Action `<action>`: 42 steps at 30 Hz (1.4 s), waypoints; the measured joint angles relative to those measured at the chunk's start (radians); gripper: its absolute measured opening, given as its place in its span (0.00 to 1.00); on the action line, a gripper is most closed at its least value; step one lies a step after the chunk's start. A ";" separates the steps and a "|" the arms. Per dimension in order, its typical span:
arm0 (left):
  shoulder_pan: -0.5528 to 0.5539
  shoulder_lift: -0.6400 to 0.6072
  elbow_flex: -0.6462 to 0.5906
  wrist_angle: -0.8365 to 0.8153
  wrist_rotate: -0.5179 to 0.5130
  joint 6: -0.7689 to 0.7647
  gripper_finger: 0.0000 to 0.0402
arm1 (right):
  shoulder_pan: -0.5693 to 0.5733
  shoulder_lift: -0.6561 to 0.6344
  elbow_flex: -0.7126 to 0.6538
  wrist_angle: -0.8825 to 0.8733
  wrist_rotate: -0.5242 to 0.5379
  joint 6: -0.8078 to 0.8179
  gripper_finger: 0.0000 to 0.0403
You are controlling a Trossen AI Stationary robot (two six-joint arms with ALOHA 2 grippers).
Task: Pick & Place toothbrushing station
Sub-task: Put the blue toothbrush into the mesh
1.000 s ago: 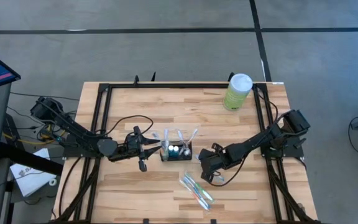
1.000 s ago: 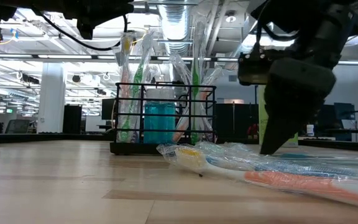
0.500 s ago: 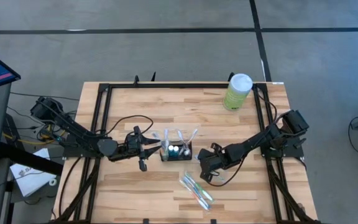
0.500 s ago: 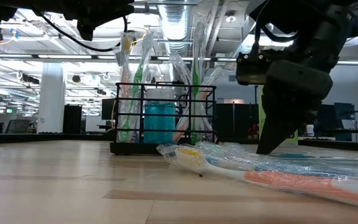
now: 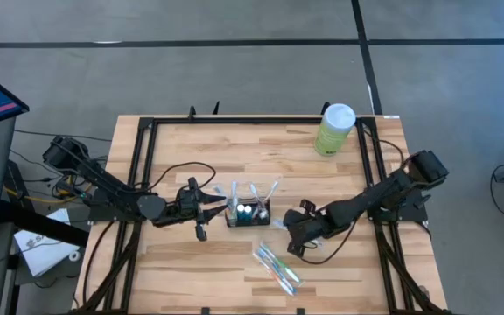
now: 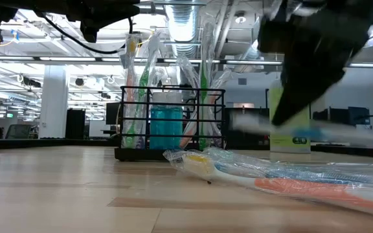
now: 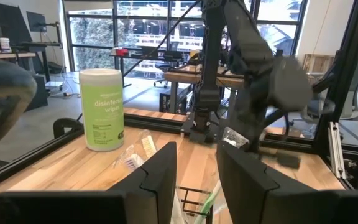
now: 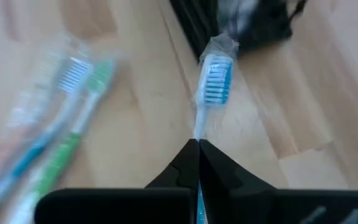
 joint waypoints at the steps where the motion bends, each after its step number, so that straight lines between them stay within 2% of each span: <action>1: 0.000 0.000 0.000 0.000 0.000 0.000 0.27 | 0.010 -0.024 0.000 -0.001 0.016 -0.007 0.00; 5: 0.000 0.000 0.000 -0.001 0.000 0.000 0.27 | 0.060 -0.122 0.000 0.000 0.098 -0.029 0.00; 10: 0.000 0.000 0.000 -0.002 0.000 0.000 0.27 | 0.129 -0.224 0.001 0.012 0.289 -0.055 0.00; 13: 0.000 0.000 0.000 -0.002 0.000 0.000 0.27 | 0.157 -0.249 0.001 0.049 0.398 -0.099 0.00; 16: 0.000 0.000 0.000 -0.002 0.000 0.000 0.27 | 0.156 -0.244 0.001 0.139 0.445 -0.171 0.00; 25: 0.000 0.000 0.000 -0.002 0.000 0.000 0.27 | 0.092 -0.198 -0.010 0.449 0.449 -0.433 0.00; 31: 0.000 0.000 0.000 -0.003 0.000 0.000 0.27 | 0.048 -0.208 -0.180 0.909 0.404 -0.598 0.00; 33: 0.000 0.000 0.000 -0.003 0.000 0.000 0.27 | 0.025 -0.209 -0.234 1.054 0.368 -0.632 0.00; 36: 0.000 0.000 0.000 -0.003 0.000 0.000 0.27 | -0.006 -0.209 -0.293 1.184 0.360 -0.647 0.00; 42: 0.007 0.000 0.000 -0.002 -0.004 0.000 0.27 | -0.070 -0.206 -0.340 1.336 0.266 -0.670 0.00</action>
